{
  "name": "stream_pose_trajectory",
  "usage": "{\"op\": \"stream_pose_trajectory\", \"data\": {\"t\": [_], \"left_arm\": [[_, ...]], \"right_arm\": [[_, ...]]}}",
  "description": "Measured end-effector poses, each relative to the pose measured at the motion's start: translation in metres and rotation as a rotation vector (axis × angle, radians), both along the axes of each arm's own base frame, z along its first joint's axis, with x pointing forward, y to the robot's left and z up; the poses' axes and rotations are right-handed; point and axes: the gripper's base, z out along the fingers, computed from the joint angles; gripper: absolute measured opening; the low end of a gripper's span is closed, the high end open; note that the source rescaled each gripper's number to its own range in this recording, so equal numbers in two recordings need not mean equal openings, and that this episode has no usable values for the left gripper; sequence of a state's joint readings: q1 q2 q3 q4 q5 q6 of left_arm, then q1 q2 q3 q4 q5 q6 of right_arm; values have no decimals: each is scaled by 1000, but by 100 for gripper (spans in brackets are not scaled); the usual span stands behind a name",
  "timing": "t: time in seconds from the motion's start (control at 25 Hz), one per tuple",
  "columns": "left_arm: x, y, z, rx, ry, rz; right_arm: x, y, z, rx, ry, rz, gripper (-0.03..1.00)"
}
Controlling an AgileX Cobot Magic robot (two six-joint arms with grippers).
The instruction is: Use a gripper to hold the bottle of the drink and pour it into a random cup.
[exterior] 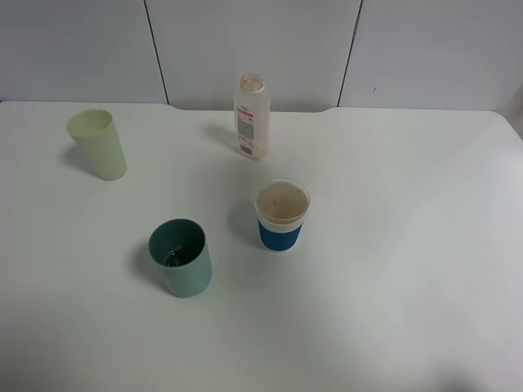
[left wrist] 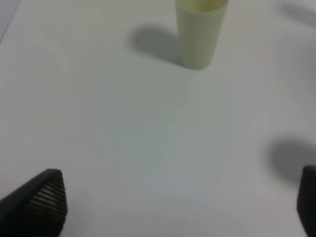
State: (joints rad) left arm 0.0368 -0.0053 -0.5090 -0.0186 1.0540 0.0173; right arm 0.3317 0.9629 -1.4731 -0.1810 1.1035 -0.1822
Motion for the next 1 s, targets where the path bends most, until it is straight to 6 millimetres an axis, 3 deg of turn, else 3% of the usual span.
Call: {"op": "stream_pose_trajectory", "data": {"t": [0.32, 0.68, 0.88, 1.0], "left_arm": [[0, 0, 0, 0, 0, 0], [0, 0, 0, 0, 0, 0], [0, 0, 0, 0, 0, 0], [0, 0, 0, 0, 0, 0]], "right_arm": [[-76, -24, -35, 36, -52, 12, 97], [-158, -42, -105, 172, -145, 97, 97], [-183, -44, -142, 238, -190, 145, 97], [-183, -41, -157, 258, -161, 167, 97]]}}
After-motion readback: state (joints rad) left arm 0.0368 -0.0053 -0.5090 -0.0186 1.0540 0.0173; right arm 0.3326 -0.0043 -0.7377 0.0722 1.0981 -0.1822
